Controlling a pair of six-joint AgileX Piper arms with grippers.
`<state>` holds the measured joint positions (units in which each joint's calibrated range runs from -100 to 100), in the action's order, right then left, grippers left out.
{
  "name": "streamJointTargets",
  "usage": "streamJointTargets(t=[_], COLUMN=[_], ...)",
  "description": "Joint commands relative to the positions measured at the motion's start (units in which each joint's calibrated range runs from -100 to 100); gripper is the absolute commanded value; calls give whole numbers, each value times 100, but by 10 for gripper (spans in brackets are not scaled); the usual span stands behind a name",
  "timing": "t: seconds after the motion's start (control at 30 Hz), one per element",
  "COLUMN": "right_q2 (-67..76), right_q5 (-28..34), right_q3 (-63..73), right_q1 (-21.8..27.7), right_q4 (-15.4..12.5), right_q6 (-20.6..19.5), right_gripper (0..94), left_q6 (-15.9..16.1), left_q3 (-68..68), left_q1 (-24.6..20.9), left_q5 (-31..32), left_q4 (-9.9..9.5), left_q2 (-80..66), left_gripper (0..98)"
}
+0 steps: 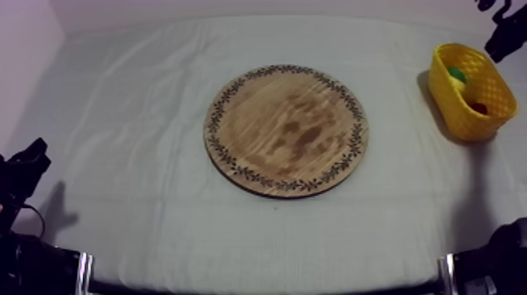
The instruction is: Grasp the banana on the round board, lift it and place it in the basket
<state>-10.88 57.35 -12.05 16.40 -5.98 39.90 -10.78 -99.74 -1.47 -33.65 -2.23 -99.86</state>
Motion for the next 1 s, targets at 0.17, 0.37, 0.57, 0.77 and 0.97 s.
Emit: streamJointTargets(t=[0.17,0.37,0.57,0.77,0.97], right_q2=[2682,4498,6195,7848,9244], right_q5=[-2767,-2804,-2928,-2918,-2515], right_q3=[-3371,-4911,-6044,-7156,-8101], right_q1=[-519,-1116,-1266,-1240,-1248], right_q4=[1924,2536,1668,677,145], right_q6=[-3474,-4610,-4158,-3439,-2927], right_gripper=[4,3,3,4,5], left_q6=[1,1,1,1,1], left_q3=[-4,-4,-4,-4,-4], left_q1=[-1,-1,-1,-1,-1], left_q5=[2,2,2,2,2], left_q4=[1,1,1,1,1], left_q2=[3,3,3,3,3], left_gripper=[1,1,1,1,1])
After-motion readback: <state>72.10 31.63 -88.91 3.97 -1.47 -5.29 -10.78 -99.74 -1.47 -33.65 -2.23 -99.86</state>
